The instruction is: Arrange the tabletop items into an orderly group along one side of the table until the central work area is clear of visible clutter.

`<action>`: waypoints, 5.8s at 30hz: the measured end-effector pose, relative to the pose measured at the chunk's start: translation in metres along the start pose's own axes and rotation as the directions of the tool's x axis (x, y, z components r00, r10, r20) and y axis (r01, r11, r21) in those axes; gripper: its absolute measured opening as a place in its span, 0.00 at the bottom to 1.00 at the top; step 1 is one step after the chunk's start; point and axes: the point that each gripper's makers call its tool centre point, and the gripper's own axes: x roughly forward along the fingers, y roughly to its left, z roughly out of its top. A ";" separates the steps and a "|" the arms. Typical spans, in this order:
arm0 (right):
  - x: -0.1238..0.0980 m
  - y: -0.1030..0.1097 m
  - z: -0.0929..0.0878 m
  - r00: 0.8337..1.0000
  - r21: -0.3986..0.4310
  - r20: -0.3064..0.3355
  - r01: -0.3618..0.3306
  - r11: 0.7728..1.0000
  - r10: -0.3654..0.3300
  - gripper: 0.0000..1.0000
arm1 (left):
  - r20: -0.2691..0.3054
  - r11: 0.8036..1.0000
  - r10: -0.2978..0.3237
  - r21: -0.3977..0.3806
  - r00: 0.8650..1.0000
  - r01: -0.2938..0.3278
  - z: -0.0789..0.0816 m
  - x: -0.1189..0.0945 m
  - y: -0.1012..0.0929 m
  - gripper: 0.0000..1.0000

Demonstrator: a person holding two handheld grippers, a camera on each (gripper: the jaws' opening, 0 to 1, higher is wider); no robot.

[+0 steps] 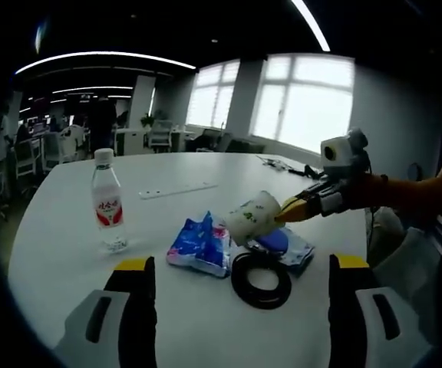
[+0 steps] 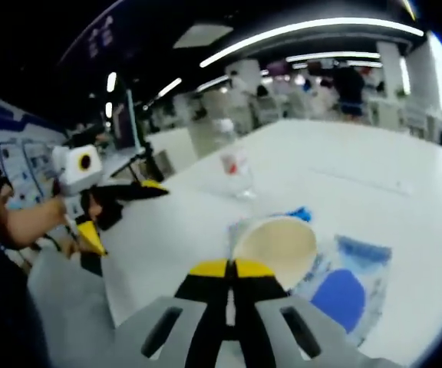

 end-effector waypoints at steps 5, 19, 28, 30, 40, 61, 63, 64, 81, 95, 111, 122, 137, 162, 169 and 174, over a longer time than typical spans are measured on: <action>-0.001 0.016 0.000 0.998 -0.071 -0.052 -0.039 0.997 0.035 0.00 | 0.003 1.000 -0.023 0.003 1.000 0.023 0.001 0.004 -0.007 0.92; -0.006 0.055 -0.004 0.979 -0.167 -0.176 -0.138 0.976 0.108 0.00 | -0.024 0.997 -0.060 0.045 0.998 0.061 -0.004 0.011 -0.020 0.89; -0.008 0.066 -0.017 0.959 -0.251 -0.263 -0.175 0.952 0.107 0.00 | -0.050 0.991 -0.067 0.113 0.997 0.072 -0.006 0.014 -0.026 0.83; -0.008 0.068 -0.019 0.955 -0.264 -0.277 -0.181 0.947 0.105 0.00 | -0.066 0.988 -0.072 0.129 0.995 0.080 -0.008 0.014 -0.028 0.82; -0.012 0.087 -0.029 0.923 -0.305 -0.354 -0.266 0.914 0.150 0.00 | -0.124 0.972 -0.126 0.185 0.984 0.147 -0.017 0.021 -0.043 0.76; -0.022 0.103 -0.045 0.867 -0.442 -0.480 -0.369 0.818 0.132 0.00 | -0.229 0.923 -0.222 0.263 0.948 0.280 -0.028 0.024 -0.072 0.47; -0.022 0.103 -0.045 0.865 -0.450 -0.485 -0.373 0.811 0.129 0.00 | -0.240 0.919 -0.230 0.266 0.943 0.292 -0.029 0.024 -0.073 0.45; -0.022 0.103 -0.045 0.864 -0.455 -0.487 -0.377 0.806 0.129 0.00 | -0.245 0.917 -0.231 0.268 0.942 0.295 -0.030 0.024 -0.074 0.45; -0.024 0.108 -0.047 0.850 -0.536 -0.514 -0.426 0.729 0.118 0.00 | -0.292 0.911 -0.223 0.279 0.930 0.305 -0.034 0.022 -0.076 0.43; -0.023 0.104 -0.035 0.884 -0.525 -0.450 -0.374 0.764 0.124 0.00 | -0.253 0.926 -0.211 0.257 0.944 0.276 -0.029 0.023 -0.073 0.40; -0.025 0.095 0.002 0.963 -0.347 -0.212 -0.232 0.909 0.165 0.26 | -0.093 0.972 -0.179 0.135 0.979 0.190 -0.007 0.018 -0.061 0.40; -0.034 0.077 0.017 0.991 -0.250 -0.058 -0.133 0.959 0.122 0.49 | -0.043 0.982 -0.137 0.122 0.990 0.142 0.000 0.019 -0.055 0.40; -0.052 0.053 0.020 0.995 -0.091 0.086 -0.047 0.995 0.055 0.80 | 0.026 0.996 -0.038 0.086 0.999 0.035 0.013 0.015 -0.030 0.40; -0.061 0.024 0.000 0.993 0.028 0.116 0.020 0.999 -0.023 0.98 | 0.157 0.994 0.086 0.056 0.984 -0.096 0.044 0.027 0.010 0.40; -0.060 0.019 -0.006 0.993 0.054 0.118 0.010 0.998 -0.017 0.97 | 0.203 0.992 0.115 0.027 0.972 -0.123 0.058 0.036 0.027 0.40; -0.058 0.012 -0.011 0.994 0.053 0.104 0.012 0.999 -0.018 0.97 | 0.220 0.990 0.133 0.024 0.966 -0.142 0.064 0.045 0.041 0.40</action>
